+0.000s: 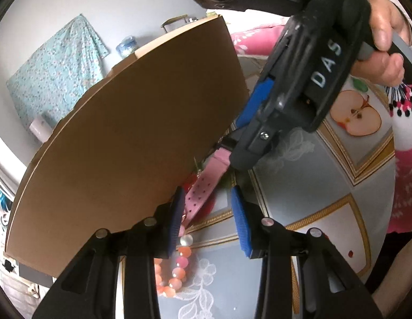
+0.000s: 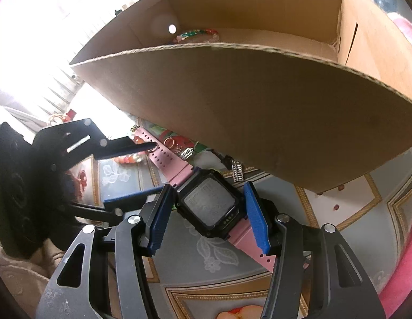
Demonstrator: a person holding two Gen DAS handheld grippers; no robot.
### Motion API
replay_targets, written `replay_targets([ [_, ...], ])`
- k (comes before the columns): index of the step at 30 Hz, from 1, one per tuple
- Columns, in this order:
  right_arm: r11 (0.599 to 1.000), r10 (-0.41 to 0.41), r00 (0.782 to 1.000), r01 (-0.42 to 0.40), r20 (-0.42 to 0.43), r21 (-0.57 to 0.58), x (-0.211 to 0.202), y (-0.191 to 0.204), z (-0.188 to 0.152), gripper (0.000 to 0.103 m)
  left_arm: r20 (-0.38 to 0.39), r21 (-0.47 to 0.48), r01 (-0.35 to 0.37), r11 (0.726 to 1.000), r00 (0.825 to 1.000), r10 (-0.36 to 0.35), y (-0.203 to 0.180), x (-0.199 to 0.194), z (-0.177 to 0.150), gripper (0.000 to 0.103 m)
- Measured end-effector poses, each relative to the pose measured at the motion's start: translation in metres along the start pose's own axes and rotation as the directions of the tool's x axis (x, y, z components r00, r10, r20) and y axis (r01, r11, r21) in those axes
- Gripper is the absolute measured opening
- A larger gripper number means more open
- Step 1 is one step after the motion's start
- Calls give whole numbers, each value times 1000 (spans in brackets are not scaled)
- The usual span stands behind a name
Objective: Organize jewelry
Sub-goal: 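Lift the pink watch with both tools and carry it over the box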
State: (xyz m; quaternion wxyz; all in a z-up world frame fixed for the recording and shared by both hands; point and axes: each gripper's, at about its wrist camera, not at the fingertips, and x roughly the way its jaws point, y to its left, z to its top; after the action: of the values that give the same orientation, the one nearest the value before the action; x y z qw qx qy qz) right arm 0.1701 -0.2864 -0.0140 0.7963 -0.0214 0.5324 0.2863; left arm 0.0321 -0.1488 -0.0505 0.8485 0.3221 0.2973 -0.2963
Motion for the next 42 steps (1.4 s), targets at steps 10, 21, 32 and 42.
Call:
replay_targets([
  [10, 992, 114, 993, -114, 20, 49, -10, -20, -5, 51, -3, 27, -24, 999, 1000, 24, 3, 11, 0, 9],
  [21, 989, -143, 976, 145, 162, -3, -41, 11, -40, 51, 3, -67, 55, 996, 999, -55, 22, 12, 6, 4],
  [32, 883, -433, 868, 462, 243, -80, -21, 54, -70, 24, 44, -99, 69, 993, 997, -65, 27, 6, 17, 3],
  [42, 750, -580, 668, 661, 467, -13, -74, 118, -88, 15, 228, -51, -67, 996, 971, 76, 32, -64, 41, 3],
])
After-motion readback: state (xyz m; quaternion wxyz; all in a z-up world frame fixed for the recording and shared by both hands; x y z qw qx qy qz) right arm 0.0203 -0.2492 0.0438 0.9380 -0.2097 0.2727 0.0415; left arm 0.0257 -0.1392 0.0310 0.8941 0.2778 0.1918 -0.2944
